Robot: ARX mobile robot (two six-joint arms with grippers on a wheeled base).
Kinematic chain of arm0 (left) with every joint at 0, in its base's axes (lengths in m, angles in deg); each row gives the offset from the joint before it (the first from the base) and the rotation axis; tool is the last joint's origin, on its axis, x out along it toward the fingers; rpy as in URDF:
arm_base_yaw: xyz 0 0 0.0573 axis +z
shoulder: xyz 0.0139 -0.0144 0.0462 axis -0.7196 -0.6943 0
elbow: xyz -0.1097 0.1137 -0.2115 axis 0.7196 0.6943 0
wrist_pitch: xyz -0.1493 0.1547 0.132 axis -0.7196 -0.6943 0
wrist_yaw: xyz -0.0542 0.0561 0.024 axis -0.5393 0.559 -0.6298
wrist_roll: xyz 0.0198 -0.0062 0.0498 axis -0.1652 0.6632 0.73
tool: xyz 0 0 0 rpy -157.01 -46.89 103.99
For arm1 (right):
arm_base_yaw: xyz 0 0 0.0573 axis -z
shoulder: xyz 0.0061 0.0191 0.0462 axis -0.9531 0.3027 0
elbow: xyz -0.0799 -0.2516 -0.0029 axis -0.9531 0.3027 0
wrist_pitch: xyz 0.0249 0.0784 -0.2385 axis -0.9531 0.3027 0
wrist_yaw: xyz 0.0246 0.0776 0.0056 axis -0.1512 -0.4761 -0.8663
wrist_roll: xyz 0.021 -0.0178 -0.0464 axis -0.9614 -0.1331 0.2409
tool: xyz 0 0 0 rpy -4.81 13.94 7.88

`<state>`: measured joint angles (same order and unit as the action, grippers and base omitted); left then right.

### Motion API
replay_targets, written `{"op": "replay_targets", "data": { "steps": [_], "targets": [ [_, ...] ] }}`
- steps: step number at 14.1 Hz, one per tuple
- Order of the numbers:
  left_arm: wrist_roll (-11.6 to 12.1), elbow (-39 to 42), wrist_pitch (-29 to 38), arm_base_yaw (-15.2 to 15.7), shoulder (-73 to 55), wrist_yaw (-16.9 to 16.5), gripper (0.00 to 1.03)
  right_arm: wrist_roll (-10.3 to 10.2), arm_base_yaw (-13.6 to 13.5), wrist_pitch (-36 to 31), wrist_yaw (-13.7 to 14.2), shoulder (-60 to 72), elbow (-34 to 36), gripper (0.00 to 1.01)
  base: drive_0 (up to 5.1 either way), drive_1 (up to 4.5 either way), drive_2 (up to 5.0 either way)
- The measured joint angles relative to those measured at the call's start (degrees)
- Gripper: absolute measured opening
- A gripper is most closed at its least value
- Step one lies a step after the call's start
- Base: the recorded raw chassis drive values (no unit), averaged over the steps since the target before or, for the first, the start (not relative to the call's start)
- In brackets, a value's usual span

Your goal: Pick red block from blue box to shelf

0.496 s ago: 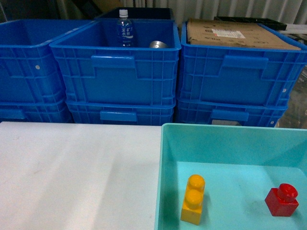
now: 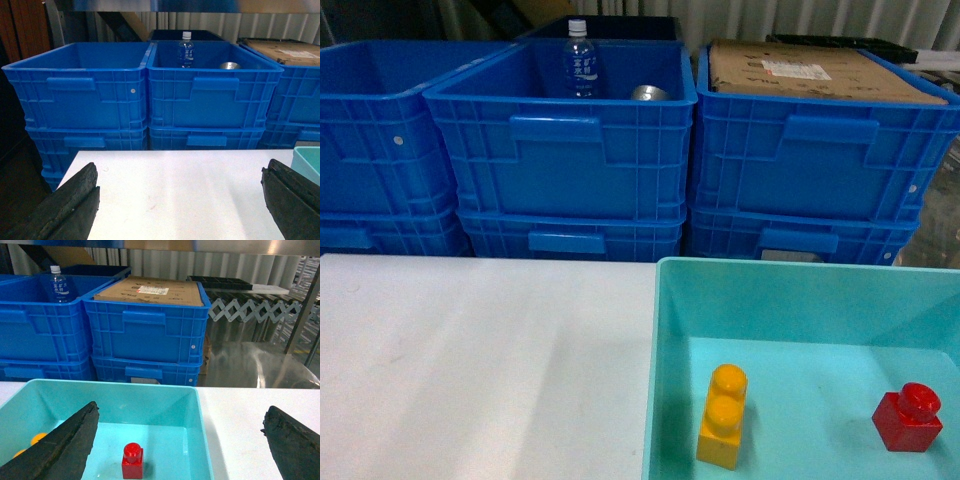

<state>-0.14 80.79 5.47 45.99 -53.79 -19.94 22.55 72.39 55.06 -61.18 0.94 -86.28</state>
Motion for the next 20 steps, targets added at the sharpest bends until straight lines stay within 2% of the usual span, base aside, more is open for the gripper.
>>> {"op": "replay_targets", "data": {
  "steps": [11, 12, 13, 15, 16, 18, 20],
  "targets": [
    [0.0, 0.0, 0.0, 0.0, 0.0, 0.0, 0.98, -0.22, 0.31, 0.42, -0.35, 0.0, 0.0, 0.98, 0.0, 0.0, 0.0],
    [0.0, 0.0, 0.0, 0.0, 0.0, 0.0, 0.98, -1.86, 3.15, -0.35, -3.43, 1.99, -0.04, 0.98, 0.0, 0.0, 0.0],
    [0.0, 0.0, -0.02, 0.0, 0.0, 0.02, 0.98, -4.59, 4.9, -5.62, -5.95, 9.05, -0.63, 0.98, 0.0, 0.0, 0.0],
    [0.0, 0.0, 0.0, 0.0, 0.0, 0.0, 0.98, -7.72, 1.81, -19.87, -7.65, 29.33, -6.8, 0.98, 0.0, 0.0, 0.0],
    [0.0, 0.0, -0.02, 0.0, 0.0, 0.0, 0.98, -8.59, 0.07, -23.47, -7.5, 39.17, -12.48, 0.98, 0.0, 0.0, 0.0],
    [0.0, 0.0, 0.0, 0.0, 0.0, 0.0, 0.98, -8.55, -4.74, -24.24, -6.62, 57.53, -21.7, 0.98, 0.0, 0.0, 0.0],
    [0.02, 0.0, -0.02, 0.0, 0.0, 0.0, 0.98, -9.05, -6.43, -23.1, -7.67, 72.06, -28.35, 0.98, 0.0, 0.0, 0.0]
  ]
}}
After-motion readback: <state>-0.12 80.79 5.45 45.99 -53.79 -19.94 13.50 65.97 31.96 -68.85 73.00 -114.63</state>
